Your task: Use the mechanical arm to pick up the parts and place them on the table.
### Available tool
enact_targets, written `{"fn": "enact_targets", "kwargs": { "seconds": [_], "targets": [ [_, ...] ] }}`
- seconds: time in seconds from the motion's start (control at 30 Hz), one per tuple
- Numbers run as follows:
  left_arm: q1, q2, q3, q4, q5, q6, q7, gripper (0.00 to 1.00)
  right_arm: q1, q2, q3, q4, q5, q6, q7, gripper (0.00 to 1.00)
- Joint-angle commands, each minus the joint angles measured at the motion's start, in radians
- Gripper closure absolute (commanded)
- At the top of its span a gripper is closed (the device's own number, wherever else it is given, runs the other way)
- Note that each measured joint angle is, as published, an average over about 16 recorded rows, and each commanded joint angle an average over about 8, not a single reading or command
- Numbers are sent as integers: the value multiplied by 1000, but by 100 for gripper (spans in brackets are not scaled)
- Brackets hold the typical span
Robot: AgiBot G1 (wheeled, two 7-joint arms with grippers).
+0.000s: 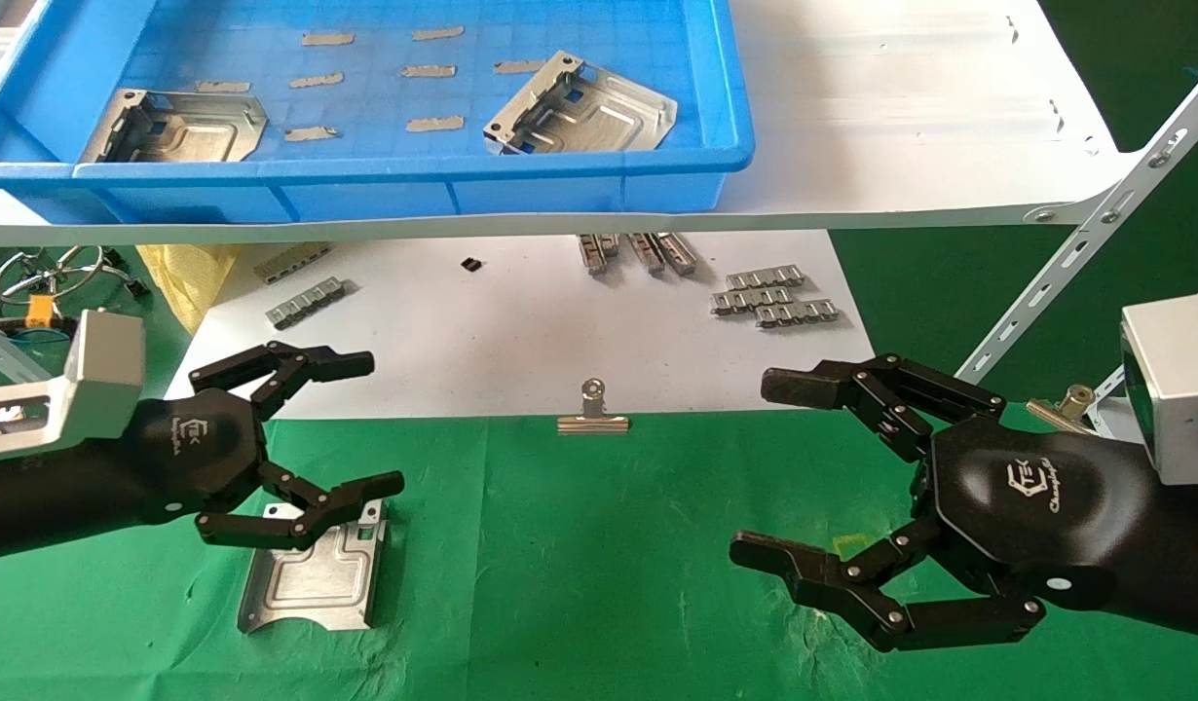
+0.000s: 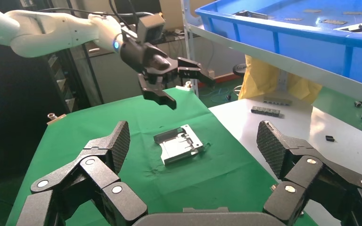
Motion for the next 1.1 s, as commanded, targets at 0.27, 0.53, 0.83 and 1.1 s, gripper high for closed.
{"fn": "enact_targets", "kwargs": {
  "seconds": [0.27,0.53,0.83,1.1],
  "targets": [
    [79,-40,-58,-200,-57,-14,-125,0,0,0,0,0,0,0,0,0],
    [150,-75,-111,-379,-108,-26,-238,0,0,0,0,0,0,0,0,0],
    [220,-110,-163,-559,-159,-37,-348,0,0,0,0,0,0,0,0,0],
    [240,-120,-178,-607,-175,-41,-369,0,0,0,0,0,0,0,0,0]
  ]
}}
